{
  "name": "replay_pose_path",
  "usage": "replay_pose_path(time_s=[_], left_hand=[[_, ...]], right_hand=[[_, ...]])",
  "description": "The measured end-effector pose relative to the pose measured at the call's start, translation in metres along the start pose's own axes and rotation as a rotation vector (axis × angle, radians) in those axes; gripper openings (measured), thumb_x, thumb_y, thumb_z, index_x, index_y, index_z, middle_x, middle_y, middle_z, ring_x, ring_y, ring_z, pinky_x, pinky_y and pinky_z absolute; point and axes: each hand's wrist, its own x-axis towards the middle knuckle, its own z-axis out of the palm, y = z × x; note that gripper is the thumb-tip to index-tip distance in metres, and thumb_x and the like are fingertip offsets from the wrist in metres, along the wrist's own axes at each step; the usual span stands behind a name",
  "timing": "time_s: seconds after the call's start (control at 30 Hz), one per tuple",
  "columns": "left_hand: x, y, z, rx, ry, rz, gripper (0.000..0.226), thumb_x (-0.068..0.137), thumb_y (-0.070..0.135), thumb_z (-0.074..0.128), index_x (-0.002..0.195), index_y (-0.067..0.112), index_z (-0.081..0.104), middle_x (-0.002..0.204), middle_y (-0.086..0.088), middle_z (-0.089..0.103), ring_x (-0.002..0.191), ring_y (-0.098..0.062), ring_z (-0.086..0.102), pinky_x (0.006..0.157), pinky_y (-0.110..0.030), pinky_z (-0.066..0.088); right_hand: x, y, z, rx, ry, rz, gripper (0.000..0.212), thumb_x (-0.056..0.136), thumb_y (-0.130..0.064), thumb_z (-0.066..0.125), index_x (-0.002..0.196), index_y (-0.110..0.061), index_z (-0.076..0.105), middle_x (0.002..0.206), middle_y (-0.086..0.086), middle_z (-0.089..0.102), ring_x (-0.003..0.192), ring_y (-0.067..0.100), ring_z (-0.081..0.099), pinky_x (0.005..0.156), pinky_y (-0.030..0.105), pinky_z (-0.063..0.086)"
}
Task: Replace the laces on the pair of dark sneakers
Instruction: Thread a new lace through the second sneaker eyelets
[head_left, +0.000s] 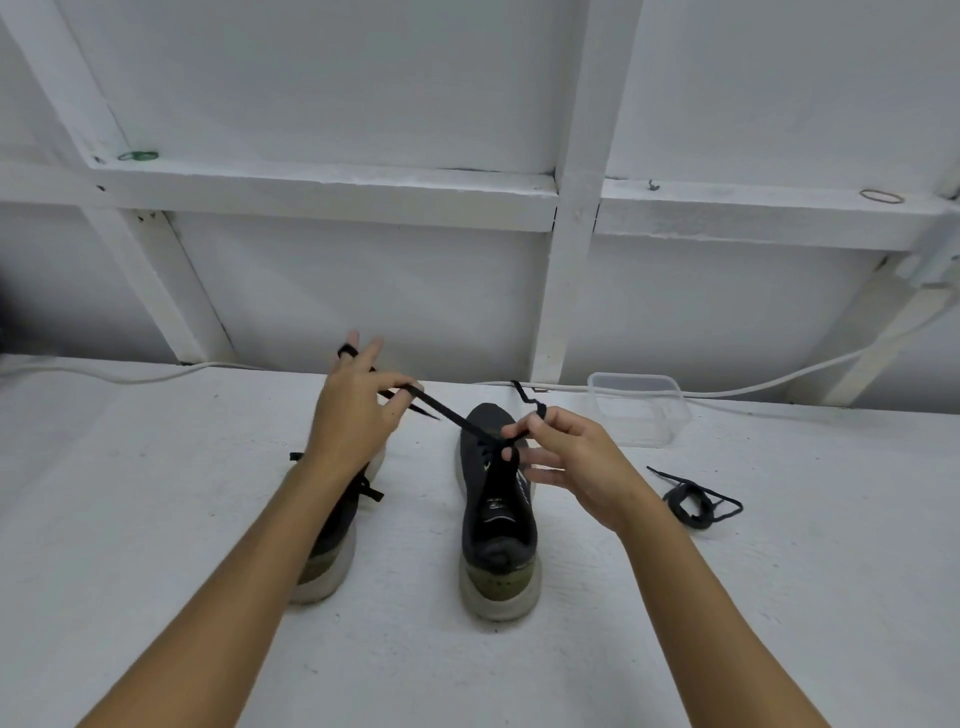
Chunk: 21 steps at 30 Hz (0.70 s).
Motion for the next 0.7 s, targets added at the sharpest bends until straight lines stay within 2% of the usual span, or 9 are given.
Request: replay_pose_path(time_s=[0.07, 0.17, 0.3, 0.33, 0.43, 0.5, 0.57, 0.63, 0.7], left_hand=[[0.004, -0.018, -0.006, 0.21, -0.036, 0.117, 0.01, 0.088, 0.017, 0.076, 0.094, 0.019, 0.083, 0.148, -0.015, 0.051, 0.146, -0.039, 0.031, 0.115, -0.052, 0.027], [0.003, -0.036, -0.018, 0.283, -0.112, -0.058, 0.014, 0.093, 0.028, 0.07, 0.099, 0.025, 0.082, 0.14, -0.009, 0.058, 0.133, -0.037, 0.043, 0.104, -0.047, 0.038], [-0.003, -0.042, -0.029, 0.535, -0.32, -0.338, 0.017, 0.094, 0.042, 0.063, 0.102, 0.037, 0.078, 0.109, 0.005, 0.065, 0.115, -0.025, 0.048, 0.086, -0.039, 0.038], [-0.005, -0.04, -0.032, 0.585, -0.378, -0.374, 0.02, 0.093, 0.042, 0.063, 0.108, 0.037, 0.075, 0.111, 0.005, 0.063, 0.117, -0.025, 0.046, 0.087, -0.038, 0.037], [-0.013, -0.032, -0.03, 0.683, -0.564, -0.286, 0.048, 0.095, 0.034, 0.055, 0.142, 0.04, 0.05, 0.152, 0.0, 0.036, 0.137, -0.03, 0.028, 0.103, -0.046, 0.033], [-0.02, -0.017, -0.023, 0.534, -0.44, -0.094, 0.049, 0.096, 0.025, 0.052, 0.144, 0.035, 0.049, 0.158, 0.0, 0.032, 0.136, -0.029, 0.031, 0.105, -0.045, 0.034], [-0.029, 0.005, -0.012, 0.203, -0.342, 0.047, 0.036, 0.098, 0.021, 0.056, 0.133, 0.026, 0.063, 0.143, 0.003, 0.054, 0.118, -0.02, 0.051, 0.1, -0.033, 0.04], [-0.041, 0.027, 0.006, -0.007, -0.428, 0.049, 0.028, 0.099, 0.022, 0.06, 0.125, 0.023, 0.07, 0.127, 0.005, 0.067, 0.1, -0.015, 0.062, 0.094, -0.026, 0.044], [-0.055, 0.039, 0.025, -0.127, -0.545, -0.054, 0.028, 0.099, 0.027, 0.06, 0.126, 0.025, 0.07, 0.124, 0.007, 0.069, 0.099, -0.014, 0.066, 0.095, -0.028, 0.048]], right_hand=[[-0.001, 0.004, -0.005, 0.04, 0.028, 0.009, 0.024, 0.103, -0.034, 0.058, 0.1, -0.016, 0.072, 0.117, 0.0, 0.075, 0.108, 0.018, 0.072, 0.088, 0.039, 0.055], [-0.007, 0.013, -0.014, 0.113, 0.139, 0.097, 0.025, 0.1, -0.04, 0.061, 0.088, -0.023, 0.074, 0.107, -0.006, 0.077, 0.101, 0.013, 0.073, 0.081, 0.034, 0.054], [-0.019, 0.031, -0.03, -0.014, 0.293, 0.354, 0.027, 0.098, -0.039, 0.065, 0.096, -0.014, 0.072, 0.087, -0.003, 0.078, 0.078, 0.012, 0.075, 0.061, 0.026, 0.053], [-0.022, 0.035, -0.034, -0.104, 0.293, 0.418, 0.031, 0.097, -0.041, 0.066, 0.098, -0.011, 0.073, 0.087, 0.0, 0.079, 0.074, 0.014, 0.076, 0.058, 0.026, 0.054], [-0.031, 0.043, -0.038, -0.344, 0.23, 0.488, 0.046, 0.093, -0.052, 0.067, 0.093, -0.007, 0.074, 0.079, 0.003, 0.078, 0.069, 0.016, 0.076, 0.054, 0.024, 0.056], [-0.028, 0.044, -0.034, -0.553, 0.272, 0.351, 0.046, 0.09, -0.056, 0.068, 0.079, -0.011, 0.067, 0.068, -0.005, 0.073, 0.061, 0.012, 0.069, 0.057, 0.026, 0.053], [-0.022, 0.039, -0.027, -0.692, 0.316, 0.107, 0.033, 0.089, -0.051, 0.071, 0.078, -0.02, 0.064, 0.073, -0.012, 0.069, 0.067, 0.011, 0.064, 0.064, 0.027, 0.05], [-0.017, 0.028, -0.018, -0.605, 0.169, 0.022, 0.011, 0.091, -0.044, 0.072, 0.094, -0.033, 0.07, 0.089, -0.02, 0.071, 0.078, 0.007, 0.069, 0.067, 0.026, 0.055], [-0.013, 0.022, -0.013, -0.544, -0.002, 0.097, 0.018, 0.092, -0.039, 0.073, 0.109, -0.033, 0.072, 0.095, -0.021, 0.072, 0.082, 0.001, 0.07, 0.063, 0.024, 0.058]])
